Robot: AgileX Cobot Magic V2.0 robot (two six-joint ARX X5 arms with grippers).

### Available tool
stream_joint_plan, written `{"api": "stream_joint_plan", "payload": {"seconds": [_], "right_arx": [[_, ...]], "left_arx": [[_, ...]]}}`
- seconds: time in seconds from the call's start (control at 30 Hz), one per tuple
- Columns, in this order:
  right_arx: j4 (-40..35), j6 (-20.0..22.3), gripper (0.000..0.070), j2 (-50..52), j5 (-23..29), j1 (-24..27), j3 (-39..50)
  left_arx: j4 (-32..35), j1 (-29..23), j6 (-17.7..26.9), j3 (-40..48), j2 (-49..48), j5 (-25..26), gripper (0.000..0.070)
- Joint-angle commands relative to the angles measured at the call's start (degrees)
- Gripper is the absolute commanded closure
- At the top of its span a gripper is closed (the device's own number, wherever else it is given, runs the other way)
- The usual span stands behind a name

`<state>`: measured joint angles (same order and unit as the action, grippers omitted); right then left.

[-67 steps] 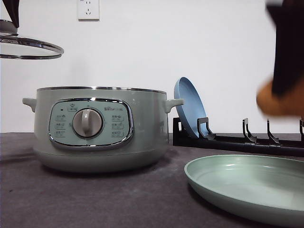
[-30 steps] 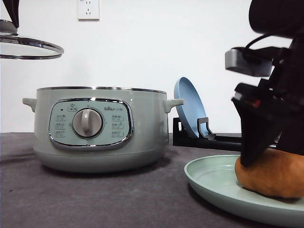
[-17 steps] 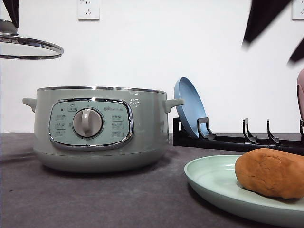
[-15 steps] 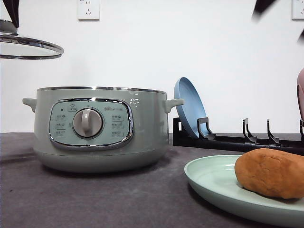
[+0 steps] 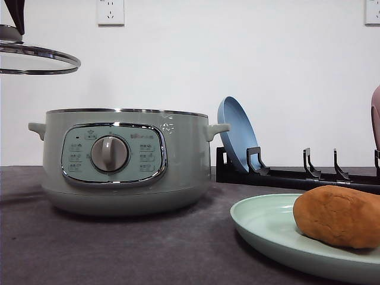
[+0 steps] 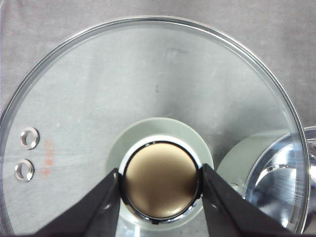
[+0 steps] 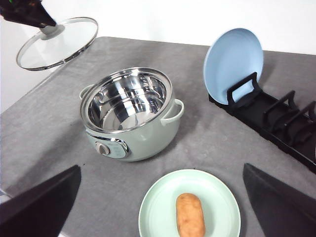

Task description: Transfer potato from steamer to green plate

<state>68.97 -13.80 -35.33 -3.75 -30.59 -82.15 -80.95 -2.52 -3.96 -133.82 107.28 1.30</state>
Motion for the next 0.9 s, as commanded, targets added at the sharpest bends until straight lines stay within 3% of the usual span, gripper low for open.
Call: {"api": "stream_joint_plan", "payload": {"seconds": [0.0, 0.23, 0.87], "right_arx": [[0.48, -0.75, 0.0034, -0.39, 0.84, -0.33, -1.51], [0.51, -0.58, 0.0034, -0.42, 5.34, -0.33, -1.69], [-1.25, -0.53, 0.0034, -0.44, 5.72, -0.33, -1.64]], "left_arx": [[-0.47, 0.74, -0.3, -2.73, -0.52, -0.01, 0.07], [-0.58, 4.2, -0.83, -2.73, -0.52, 0.0, 0.07], [-0.72, 22.48, -1.43, -2.69, -0.29, 0.26, 0.07]]}}
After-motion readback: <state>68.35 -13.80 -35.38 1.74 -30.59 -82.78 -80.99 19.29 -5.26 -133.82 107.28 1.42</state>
